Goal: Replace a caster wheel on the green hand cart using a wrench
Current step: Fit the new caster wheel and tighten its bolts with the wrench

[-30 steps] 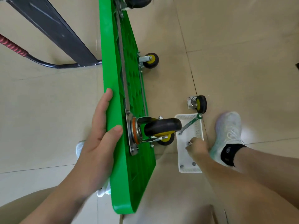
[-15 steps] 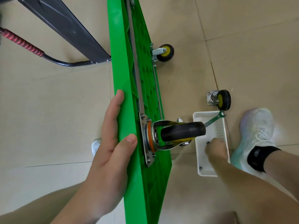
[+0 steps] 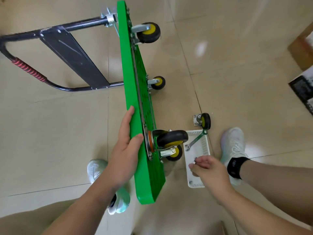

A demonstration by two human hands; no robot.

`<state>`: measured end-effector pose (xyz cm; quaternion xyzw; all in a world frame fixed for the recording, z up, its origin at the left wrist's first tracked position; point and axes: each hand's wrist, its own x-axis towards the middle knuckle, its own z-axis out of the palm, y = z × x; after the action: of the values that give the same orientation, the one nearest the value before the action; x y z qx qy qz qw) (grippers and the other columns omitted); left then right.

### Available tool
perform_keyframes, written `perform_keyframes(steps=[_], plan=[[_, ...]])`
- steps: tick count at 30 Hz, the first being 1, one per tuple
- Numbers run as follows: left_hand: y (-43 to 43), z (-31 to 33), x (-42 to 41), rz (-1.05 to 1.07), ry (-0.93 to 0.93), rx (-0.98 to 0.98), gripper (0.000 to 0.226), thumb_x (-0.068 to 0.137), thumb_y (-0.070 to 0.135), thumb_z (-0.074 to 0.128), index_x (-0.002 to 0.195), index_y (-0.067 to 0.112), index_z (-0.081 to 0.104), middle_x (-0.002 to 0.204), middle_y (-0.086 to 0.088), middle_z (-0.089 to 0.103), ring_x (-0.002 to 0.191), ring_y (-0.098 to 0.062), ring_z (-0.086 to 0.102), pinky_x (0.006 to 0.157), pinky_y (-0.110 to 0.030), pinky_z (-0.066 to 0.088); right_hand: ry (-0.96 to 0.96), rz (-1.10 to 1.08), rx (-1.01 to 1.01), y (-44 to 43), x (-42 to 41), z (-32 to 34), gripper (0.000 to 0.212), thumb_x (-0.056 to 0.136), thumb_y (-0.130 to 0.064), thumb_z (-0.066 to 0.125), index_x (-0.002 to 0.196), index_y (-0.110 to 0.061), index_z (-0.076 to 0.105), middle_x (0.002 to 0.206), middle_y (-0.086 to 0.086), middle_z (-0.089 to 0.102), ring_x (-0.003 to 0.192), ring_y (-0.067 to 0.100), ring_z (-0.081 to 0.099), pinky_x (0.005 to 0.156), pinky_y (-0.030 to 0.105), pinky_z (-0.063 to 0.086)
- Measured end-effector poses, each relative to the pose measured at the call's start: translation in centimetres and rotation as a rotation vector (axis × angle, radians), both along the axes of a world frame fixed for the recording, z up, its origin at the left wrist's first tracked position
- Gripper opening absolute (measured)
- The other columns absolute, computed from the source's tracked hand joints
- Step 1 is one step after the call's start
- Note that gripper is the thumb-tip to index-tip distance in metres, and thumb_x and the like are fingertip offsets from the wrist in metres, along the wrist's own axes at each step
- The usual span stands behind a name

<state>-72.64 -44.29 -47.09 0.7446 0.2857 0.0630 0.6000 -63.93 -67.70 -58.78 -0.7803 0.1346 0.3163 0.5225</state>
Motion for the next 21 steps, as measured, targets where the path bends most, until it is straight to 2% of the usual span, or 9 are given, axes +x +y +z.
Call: perform_keyframes(steps=[2,6,8,11,12,14,16,19,21], plan=[[-0.2,0.2,0.1,-0.003,0.001,-0.002,0.072,0.079,0.054,0.045,0.145,0.075,0.023,0.143,0.048,0.039,0.136,-0.002,0.050,0.118,-0.048,0.041,0.006,0.043,0.197,0.5,-0.7,4.8,0.020,0.076,-0.004,0.083,0.086,-0.017,0.072,0.082,0.006,0.078,0.073,0.024,0.076,0.070,0.027,0.058],[-0.7,0.9,0.2,0.000,-0.024,0.005,0.068,0.087,0.041,0.045,0.143,0.074,0.025,0.141,0.055,0.031,0.135,0.020,0.037,0.117,-0.025,0.034,0.046,0.133,0.462,1.8,-0.9,11.5,0.027,0.076,0.011,0.079,0.093,-0.007,0.071,0.084,0.016,0.076,0.074,0.027,0.075,0.066,0.023,0.058],[-0.7,1.0,0.3,0.004,-0.026,0.007,0.069,0.088,0.036,0.044,0.147,0.067,0.025,0.150,0.045,0.033,0.133,0.024,0.035,0.113,-0.018,0.032,0.063,0.185,0.528,2.4,-0.7,13.0,0.030,0.074,0.015,0.079,0.094,-0.007,0.071,0.083,0.016,0.076,0.076,0.030,0.075,0.067,0.027,0.059],[-0.9,1.2,0.3,0.003,-0.016,0.002,0.070,0.089,0.036,0.044,0.151,0.061,0.024,0.161,0.023,0.033,0.132,0.022,0.039,0.107,-0.008,0.034,0.111,0.209,0.621,3.0,-0.3,13.5,0.030,0.077,0.017,0.074,0.099,-0.004,0.069,0.089,0.021,0.075,0.080,0.032,0.075,0.068,0.029,0.060],[-0.9,1.2,0.2,0.004,-0.014,0.004,0.069,0.089,0.036,0.044,0.150,0.061,0.023,0.161,0.022,0.032,0.133,0.020,0.040,0.110,-0.011,0.035,0.130,0.206,0.648,3.2,-0.3,13.4,0.029,0.079,0.016,0.072,0.100,-0.003,0.068,0.090,0.021,0.075,0.080,0.032,0.075,0.068,0.029,0.060],[-1.0,1.3,0.1,0.006,-0.009,0.004,0.071,0.090,0.036,0.043,0.154,0.058,0.022,0.162,0.020,0.032,0.140,0.008,0.041,0.120,-0.029,0.035,0.152,0.199,0.689,3.7,-0.4,12.9,0.029,0.076,0.010,0.073,0.102,-0.003,0.067,0.089,0.019,0.075,0.081,0.031,0.075,0.069,0.029,0.059],[-1.0,1.3,0.1,0.005,-0.007,0.004,0.070,0.096,0.032,0.044,0.158,0.052,0.021,0.164,0.017,0.032,0.145,-0.005,0.041,0.123,-0.041,0.034,0.159,0.200,0.712,4.2,-0.5,12.3,0.032,0.070,0.002,0.074,0.101,-0.003,0.068,0.088,0.018,0.075,0.081,0.030,0.074,0.070,0.029,0.059],[-0.8,1.1,0.1,0.002,-0.004,0.018,0.066,0.109,0.015,0.043,0.160,0.049,0.020,0.165,0.014,0.031,0.147,-0.011,0.040,0.124,-0.046,0.032,0.148,0.235,0.715,4.8,-0.4,11.7,0.027,0.070,-0.001,0.079,0.093,-0.013,0.076,0.090,0.016,0.075,0.081,0.028,0.074,0.071,0.029,0.059],[-0.8,1.0,0.1,0.000,0.000,0.026,0.066,0.108,0.015,0.044,0.159,0.050,0.020,0.165,0.015,0.031,0.148,-0.010,0.039,0.125,-0.046,0.031,0.092,0.273,0.658,5.0,-0.3,11.5,0.028,0.070,-0.003,0.085,0.089,-0.022,0.079,0.087,0.013,0.076,0.080,0.026,0.074,0.071,0.028,0.058]])
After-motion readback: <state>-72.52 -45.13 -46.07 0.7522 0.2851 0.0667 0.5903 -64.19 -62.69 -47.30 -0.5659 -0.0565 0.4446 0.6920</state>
